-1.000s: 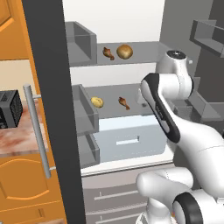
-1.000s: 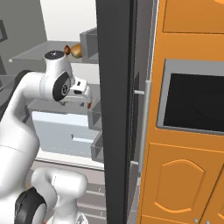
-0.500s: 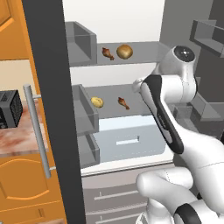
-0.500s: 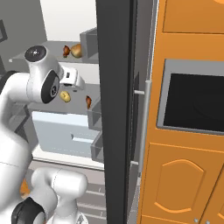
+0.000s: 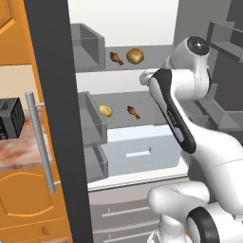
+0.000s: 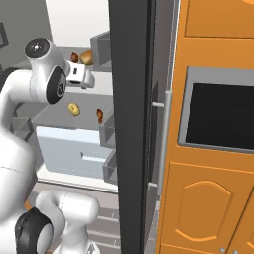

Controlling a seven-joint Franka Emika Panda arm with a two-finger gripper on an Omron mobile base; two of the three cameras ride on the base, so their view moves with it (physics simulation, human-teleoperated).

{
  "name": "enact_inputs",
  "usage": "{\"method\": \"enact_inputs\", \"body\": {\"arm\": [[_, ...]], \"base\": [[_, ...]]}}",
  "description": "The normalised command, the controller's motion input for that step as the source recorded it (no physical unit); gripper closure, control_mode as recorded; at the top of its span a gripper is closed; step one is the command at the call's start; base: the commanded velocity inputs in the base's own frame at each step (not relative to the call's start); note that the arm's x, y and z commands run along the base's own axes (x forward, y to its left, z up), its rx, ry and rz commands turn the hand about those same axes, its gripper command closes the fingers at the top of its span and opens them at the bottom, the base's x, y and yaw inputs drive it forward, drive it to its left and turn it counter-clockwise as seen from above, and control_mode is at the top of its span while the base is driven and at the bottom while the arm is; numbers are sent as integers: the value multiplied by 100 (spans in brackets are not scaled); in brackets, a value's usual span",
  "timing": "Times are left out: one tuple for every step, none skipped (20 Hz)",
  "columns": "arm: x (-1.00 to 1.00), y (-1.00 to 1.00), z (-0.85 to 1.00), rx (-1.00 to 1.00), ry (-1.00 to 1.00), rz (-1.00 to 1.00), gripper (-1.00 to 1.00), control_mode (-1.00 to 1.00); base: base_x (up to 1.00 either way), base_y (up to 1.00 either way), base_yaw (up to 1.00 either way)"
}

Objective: Place one potato and one chicken drumstick in each tupperware on the nearby counter, to pack two identical lunches.

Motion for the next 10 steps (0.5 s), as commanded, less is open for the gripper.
{"method": "enact_inputs", "body": {"arm": [[44,0,33,0,0,-4,-100,-100],[51,1,27,0,0,-5,-100,-100],[56,4,25,0,0,-6,-100,-100],[51,4,21,0,0,-6,-100,-100],[56,7,14,0,0,-7,-100,-100],[58,8,9,0,0,-7,-100,-100],[61,8,2,0,0,-7,-100,-100],[64,10,0,0,0,-8,-100,-100],[64,9,0,0,0,-8,-100,-100],[63,11,0,0,0,-7,-100,-100]], "base": [[0,0,0],[0,0,0],[0,0,0],[0,0,0],[0,0,0],[0,0,0],[0,0,0],[0,0,0],[0,0,0],[0,0,0]]}}
